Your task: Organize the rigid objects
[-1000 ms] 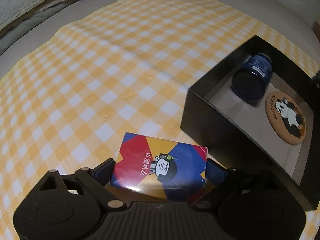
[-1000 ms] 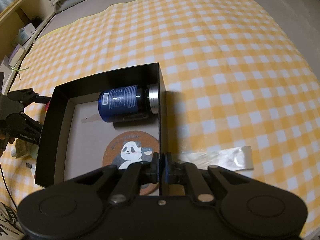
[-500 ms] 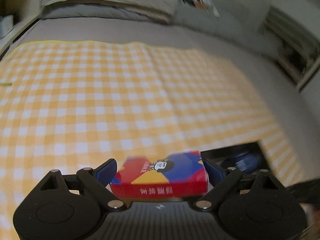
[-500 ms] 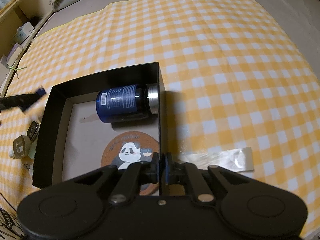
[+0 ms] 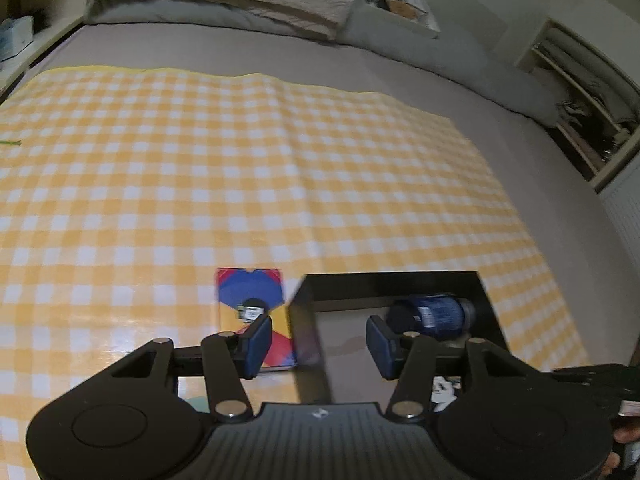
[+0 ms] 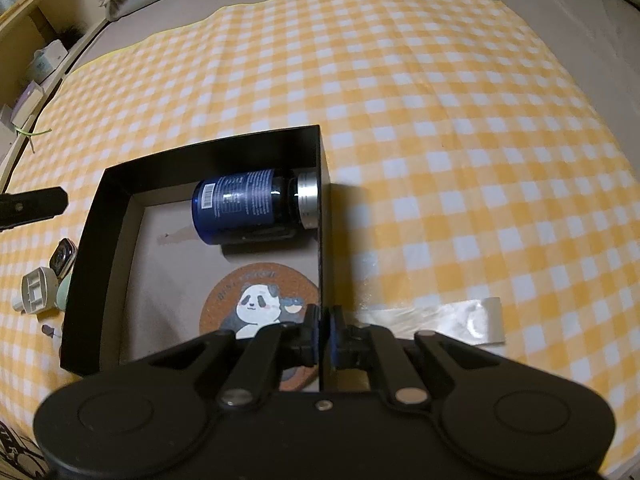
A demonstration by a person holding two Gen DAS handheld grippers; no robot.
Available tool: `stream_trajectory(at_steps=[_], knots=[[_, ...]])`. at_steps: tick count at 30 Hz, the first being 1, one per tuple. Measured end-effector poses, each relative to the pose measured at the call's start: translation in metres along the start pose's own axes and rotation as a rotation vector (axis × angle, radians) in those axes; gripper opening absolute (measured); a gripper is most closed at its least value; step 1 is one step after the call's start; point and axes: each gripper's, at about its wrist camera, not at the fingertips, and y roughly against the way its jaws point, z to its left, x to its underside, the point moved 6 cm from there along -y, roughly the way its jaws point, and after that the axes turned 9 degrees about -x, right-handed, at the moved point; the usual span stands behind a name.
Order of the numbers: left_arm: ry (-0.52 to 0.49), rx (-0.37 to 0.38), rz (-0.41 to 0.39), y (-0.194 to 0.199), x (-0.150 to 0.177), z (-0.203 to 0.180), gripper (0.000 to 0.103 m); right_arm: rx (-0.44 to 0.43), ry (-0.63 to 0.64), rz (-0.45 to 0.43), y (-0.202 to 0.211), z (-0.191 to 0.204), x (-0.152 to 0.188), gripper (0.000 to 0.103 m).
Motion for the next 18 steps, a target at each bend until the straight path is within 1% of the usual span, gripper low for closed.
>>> stream_trajectory(at_steps=[2,3,5,8,9,10,11,14,15,16,18], knots=[[-0.014,0.003,0.005,-0.007,-0.004,0.01,0.065,-0.008,-0.005,-0.001,0.0,0.0,0.0,0.006],[-0.03,-0.008,-0.004,-0.01,-0.006,0.016,0.069,-0.01,-0.006,0.0,0.0,0.0,0.0,0.006],[-0.061,-0.047,-0.005,-0.013,-0.007,0.027,0.069,-0.008,-0.002,0.001,0.0,0.0,0.0,0.006],[-0.105,-0.053,0.023,-0.026,-0.009,0.04,0.069,-0.006,0.003,0.003,0.0,0.0,0.0,0.006],[-0.148,-0.052,0.025,-0.03,-0.01,0.041,0.07,-0.007,0.003,0.004,0.0,0.0,0.0,0.006],[-0.206,-0.048,0.013,-0.033,-0.011,0.041,0.073,-0.008,0.002,0.005,0.0,0.0,0.0,0.006],[-0.26,-0.053,-0.005,-0.035,-0.011,0.041,0.078,-0.01,0.0,0.006,0.001,-0.001,0.0,0.006],[-0.489,-0.085,-0.061,-0.042,-0.008,0.035,0.091,-0.018,-0.003,0.009,0.001,-0.001,-0.001,0.006],[-0.571,-0.082,-0.065,-0.045,-0.005,0.034,0.092,-0.021,-0.003,0.009,0.001,-0.002,-0.001,0.006],[-0.652,-0.063,-0.058,-0.047,-0.001,0.033,0.096,-0.023,-0.003,0.009,0.001,-0.002,-0.001,0.006],[-0.788,-0.018,-0.024,-0.051,0.008,0.033,0.1,-0.027,-0.007,0.01,0.001,-0.002,-0.001,0.006]])
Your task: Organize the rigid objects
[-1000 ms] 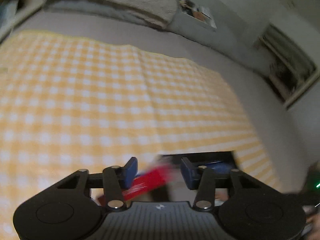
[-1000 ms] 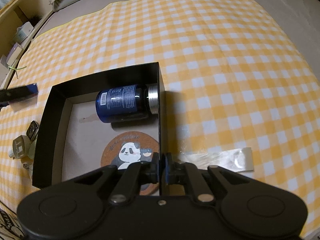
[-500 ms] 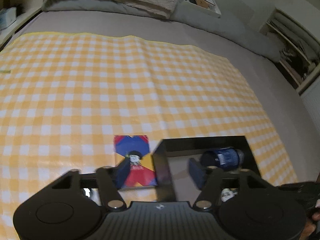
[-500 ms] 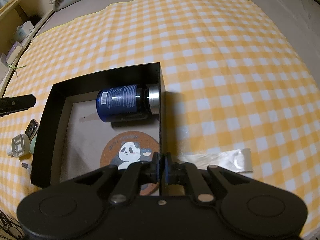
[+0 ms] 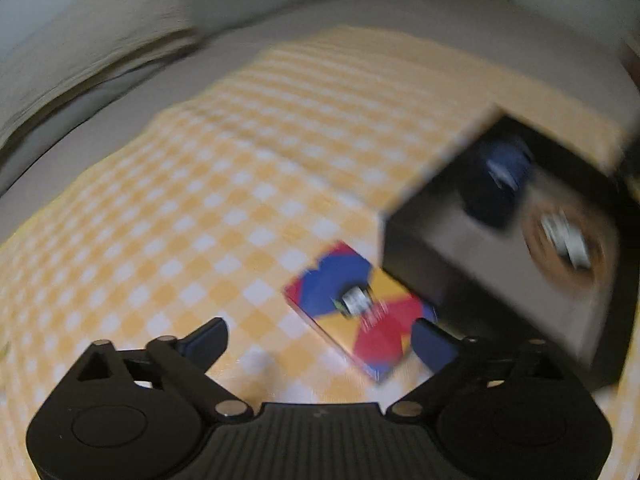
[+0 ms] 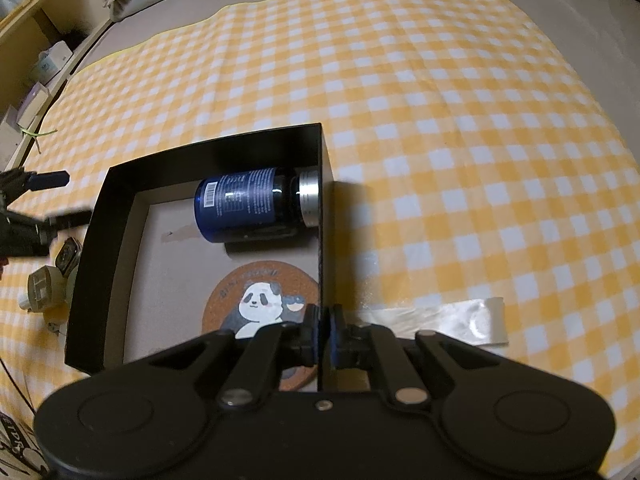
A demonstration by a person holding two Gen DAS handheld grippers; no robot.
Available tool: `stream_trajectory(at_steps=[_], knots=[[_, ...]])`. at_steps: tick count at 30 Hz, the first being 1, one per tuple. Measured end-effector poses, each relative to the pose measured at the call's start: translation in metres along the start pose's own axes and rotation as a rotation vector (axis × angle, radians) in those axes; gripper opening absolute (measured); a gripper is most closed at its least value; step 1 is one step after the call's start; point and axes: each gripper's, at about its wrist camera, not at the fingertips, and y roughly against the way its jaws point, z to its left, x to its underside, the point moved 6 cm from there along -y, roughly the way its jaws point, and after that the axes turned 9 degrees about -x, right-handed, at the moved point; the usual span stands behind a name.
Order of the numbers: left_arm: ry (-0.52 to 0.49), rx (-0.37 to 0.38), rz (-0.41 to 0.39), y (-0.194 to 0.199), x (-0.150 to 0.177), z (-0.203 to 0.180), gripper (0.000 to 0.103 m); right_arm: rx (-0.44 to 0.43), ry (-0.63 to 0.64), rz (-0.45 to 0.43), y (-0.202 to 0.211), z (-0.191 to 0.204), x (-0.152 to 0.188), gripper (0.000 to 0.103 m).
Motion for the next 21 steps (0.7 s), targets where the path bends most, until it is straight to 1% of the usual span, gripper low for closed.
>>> stream_trajectory(at_steps=[1,5,9,11,12,15,17,19,21], knots=[[-0.06,0.024,0.013,-0.003,0.003,-0.002,0.102,-0.001,-0.003,0.001,0.0,0.0,0.0,0.007],[-0.288,0.09,0.053,-0.019,0.004,-0.013,0.102,0.0,-0.012,0.007,-0.001,0.0,0.0,0.007],[-0.465,0.151,0.051,-0.033,-0.004,-0.022,0.103,-0.005,-0.021,0.012,-0.001,0.0,0.0,0.007],[-0.555,0.178,0.027,-0.039,-0.01,-0.028,0.103,-0.005,-0.03,0.018,-0.002,-0.001,-0.001,0.007],[-0.584,0.206,0.023,-0.041,-0.014,-0.03,0.103,-0.003,-0.035,0.021,-0.002,-0.001,-0.001,0.007],[-0.631,0.278,0.034,-0.05,-0.026,-0.035,0.103,0.004,-0.041,0.033,-0.002,0.0,0.0,0.007],[-0.64,0.329,0.052,-0.056,-0.031,-0.037,0.103,0.002,-0.046,0.043,-0.003,0.001,0.001,0.007],[-0.599,0.367,0.111,-0.063,-0.033,-0.036,0.103,-0.002,-0.055,0.05,-0.004,0.001,0.0,0.008],[-0.549,0.392,0.145,-0.067,-0.034,-0.031,0.103,-0.009,-0.065,0.057,-0.004,0.0,0.0,0.008]])
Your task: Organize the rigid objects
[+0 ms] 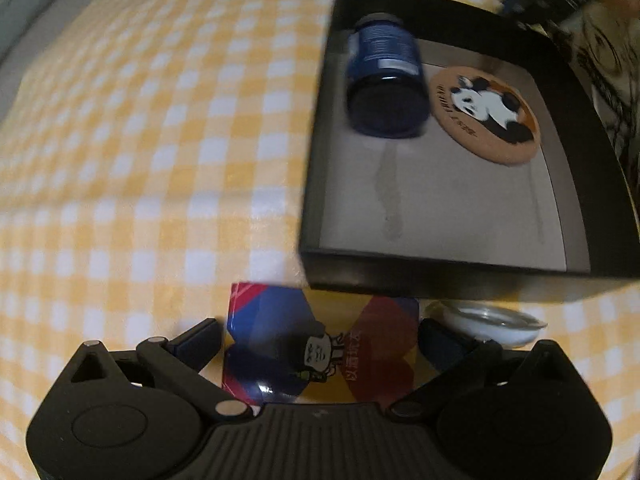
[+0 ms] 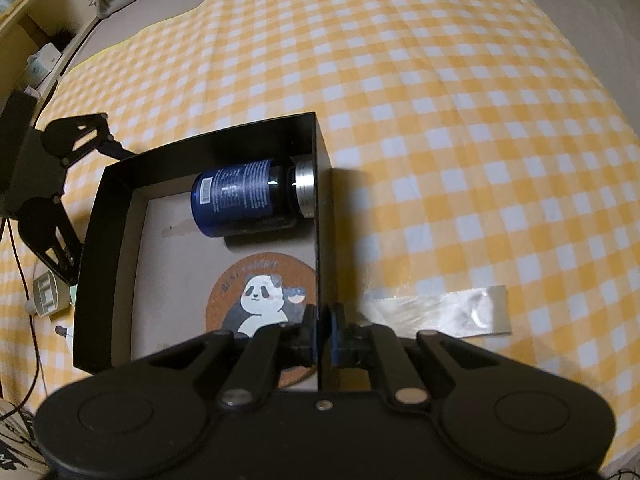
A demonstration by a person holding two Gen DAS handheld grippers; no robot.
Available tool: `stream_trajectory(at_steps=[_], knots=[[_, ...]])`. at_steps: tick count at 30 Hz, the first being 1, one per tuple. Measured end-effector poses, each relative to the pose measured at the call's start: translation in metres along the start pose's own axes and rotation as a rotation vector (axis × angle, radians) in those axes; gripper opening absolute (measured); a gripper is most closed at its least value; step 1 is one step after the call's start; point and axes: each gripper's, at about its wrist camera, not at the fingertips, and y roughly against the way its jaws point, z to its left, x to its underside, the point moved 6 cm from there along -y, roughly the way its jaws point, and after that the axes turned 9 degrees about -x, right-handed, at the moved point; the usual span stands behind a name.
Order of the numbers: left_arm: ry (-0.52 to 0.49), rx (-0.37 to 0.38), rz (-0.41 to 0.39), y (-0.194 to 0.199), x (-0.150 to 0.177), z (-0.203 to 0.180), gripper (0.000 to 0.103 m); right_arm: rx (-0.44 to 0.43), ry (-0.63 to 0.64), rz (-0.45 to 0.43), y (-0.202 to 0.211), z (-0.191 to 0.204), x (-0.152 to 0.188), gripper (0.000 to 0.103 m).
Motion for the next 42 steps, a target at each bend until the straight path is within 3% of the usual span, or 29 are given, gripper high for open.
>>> stream_trajectory(at_steps=[5,11,18,22,30,36,42], knots=[[0.148,-0.03,-0.053,0.008,0.012,0.008,0.094,-0.011,-0.01,0.011,-0.001,0.0,-0.001,0.008],[0.387,-0.107,-0.057,0.02,0.039,0.005,0.093,-0.01,-0.023,0.024,-0.006,-0.003,-0.003,0.009],[0.577,-0.179,-0.081,0.036,0.048,0.004,0.092,0.005,-0.02,0.027,-0.009,-0.003,-0.003,0.009],[0.709,-0.217,-0.13,0.063,0.059,0.01,0.092,0.017,-0.012,0.026,-0.01,-0.001,-0.004,0.008],[0.91,-0.292,-0.235,0.132,0.04,-0.008,0.093,0.03,0.0,0.016,-0.011,-0.001,-0.004,0.008],[1.06,-0.277,-0.297,0.16,0.021,-0.037,0.093,0.03,0.015,0.011,-0.01,-0.001,-0.004,0.008],[1.204,-0.199,-0.349,0.154,-0.01,-0.071,0.093,0.034,0.041,0.006,-0.009,0.001,-0.003,0.007]])
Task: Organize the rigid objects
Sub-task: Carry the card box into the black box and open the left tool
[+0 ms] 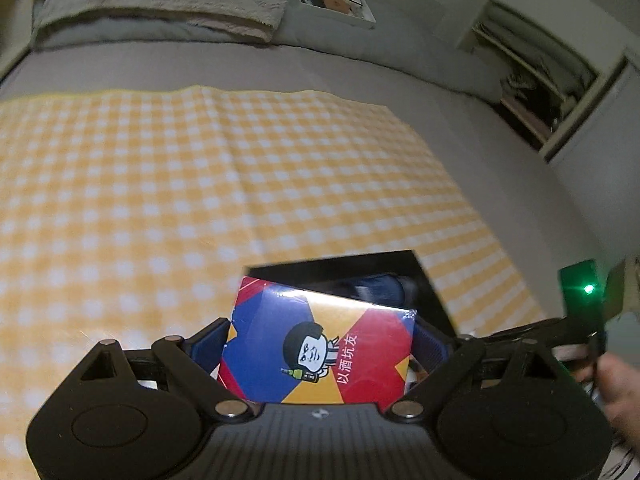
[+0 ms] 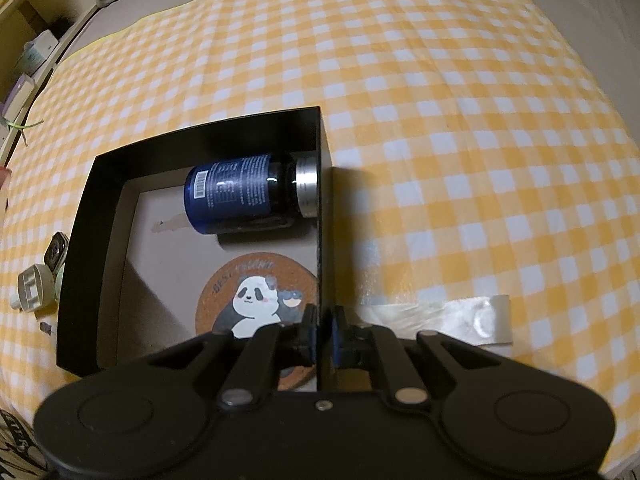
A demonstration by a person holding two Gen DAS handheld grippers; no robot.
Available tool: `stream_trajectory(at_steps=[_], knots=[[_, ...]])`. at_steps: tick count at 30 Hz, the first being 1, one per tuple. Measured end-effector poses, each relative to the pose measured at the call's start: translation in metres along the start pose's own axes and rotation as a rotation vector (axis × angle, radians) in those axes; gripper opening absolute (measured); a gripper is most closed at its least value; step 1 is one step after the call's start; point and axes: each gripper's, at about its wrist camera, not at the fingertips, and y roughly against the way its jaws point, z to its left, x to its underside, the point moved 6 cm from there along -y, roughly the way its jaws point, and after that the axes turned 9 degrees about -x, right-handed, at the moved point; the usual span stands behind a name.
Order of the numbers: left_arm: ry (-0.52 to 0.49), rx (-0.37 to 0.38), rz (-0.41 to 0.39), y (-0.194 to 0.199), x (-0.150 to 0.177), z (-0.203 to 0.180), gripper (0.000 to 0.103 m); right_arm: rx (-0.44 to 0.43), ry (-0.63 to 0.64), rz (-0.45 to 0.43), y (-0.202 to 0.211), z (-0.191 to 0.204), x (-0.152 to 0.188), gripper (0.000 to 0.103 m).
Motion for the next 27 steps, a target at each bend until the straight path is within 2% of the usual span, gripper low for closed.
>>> stream_trajectory(at_steps=[8,13,16,19,23,27], knots=[[0.164,0.05,0.058,-0.04,0.036,-0.05,0.093,-0.033,-0.004,-0.003,0.005,-0.002,0.003,0.009],[0.3,0.025,0.106,-0.07,0.054,-0.06,0.093,-0.046,-0.015,-0.006,0.007,-0.004,0.003,0.01],[0.308,-0.05,0.078,-0.078,0.053,-0.06,0.093,-0.042,-0.013,-0.009,0.006,-0.003,0.003,0.01],[0.343,-0.078,0.071,-0.081,0.045,-0.055,0.093,-0.044,-0.015,-0.013,0.005,-0.004,0.003,0.01],[0.373,-0.054,0.067,-0.082,0.039,-0.058,0.093,-0.046,-0.021,-0.014,0.005,-0.004,0.003,0.01],[0.387,-0.008,0.116,-0.086,0.041,-0.069,0.094,-0.047,-0.024,-0.014,0.005,-0.004,0.003,0.01]])
